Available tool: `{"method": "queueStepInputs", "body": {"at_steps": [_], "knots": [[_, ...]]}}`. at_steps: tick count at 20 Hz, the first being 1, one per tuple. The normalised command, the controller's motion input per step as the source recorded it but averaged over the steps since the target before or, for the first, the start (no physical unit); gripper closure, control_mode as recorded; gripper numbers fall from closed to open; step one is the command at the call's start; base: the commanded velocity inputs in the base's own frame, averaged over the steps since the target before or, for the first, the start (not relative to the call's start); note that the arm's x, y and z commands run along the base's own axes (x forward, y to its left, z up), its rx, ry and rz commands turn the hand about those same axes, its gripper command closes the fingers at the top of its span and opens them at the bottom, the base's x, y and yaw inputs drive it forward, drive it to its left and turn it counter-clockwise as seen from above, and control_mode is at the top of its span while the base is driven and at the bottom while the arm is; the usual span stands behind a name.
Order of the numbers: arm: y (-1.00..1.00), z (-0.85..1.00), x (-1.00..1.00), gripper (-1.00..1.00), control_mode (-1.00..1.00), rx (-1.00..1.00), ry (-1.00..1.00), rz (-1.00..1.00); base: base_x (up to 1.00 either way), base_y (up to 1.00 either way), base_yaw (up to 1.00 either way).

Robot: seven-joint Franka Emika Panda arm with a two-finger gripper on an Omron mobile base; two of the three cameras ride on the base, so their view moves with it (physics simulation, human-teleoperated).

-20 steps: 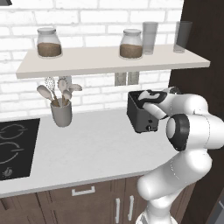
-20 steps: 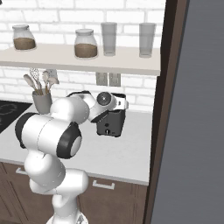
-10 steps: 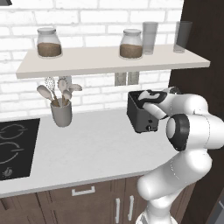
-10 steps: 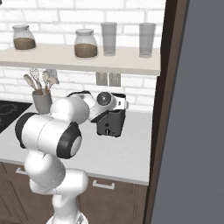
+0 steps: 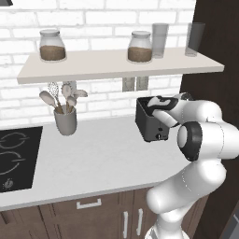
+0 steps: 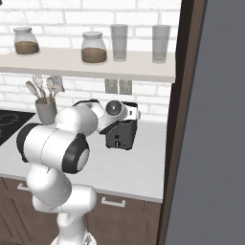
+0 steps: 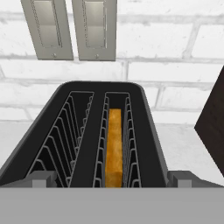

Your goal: Start the toaster. Once the lever pops up, take the bread to the plate on the dining counter.

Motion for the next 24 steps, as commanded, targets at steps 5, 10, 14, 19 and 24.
{"method": "queueStepInputs", "body": {"at_steps": [5, 10, 14, 19, 24], "knots": [[0.0, 0.0, 0.0, -1.0, -1.0, 0.0, 0.0, 0.0, 0.0, 0.0, 0.0], [0.0, 0.0, 0.0, -1.0, -1.0, 0.0, 0.0, 0.0, 0.0, 0.0, 0.0], [0.0, 0.0, 0.0, -1.0, -1.0, 0.0, 0.0, 0.0, 0.0, 0.0, 0.0], [0.0, 0.0, 0.0, -1.0, -1.0, 0.0, 0.0, 0.0, 0.0, 0.0, 0.0], [0.0, 0.0, 0.0, -1.0, -1.0, 0.0, 0.0, 0.0, 0.0, 0.0, 0.0]]}}
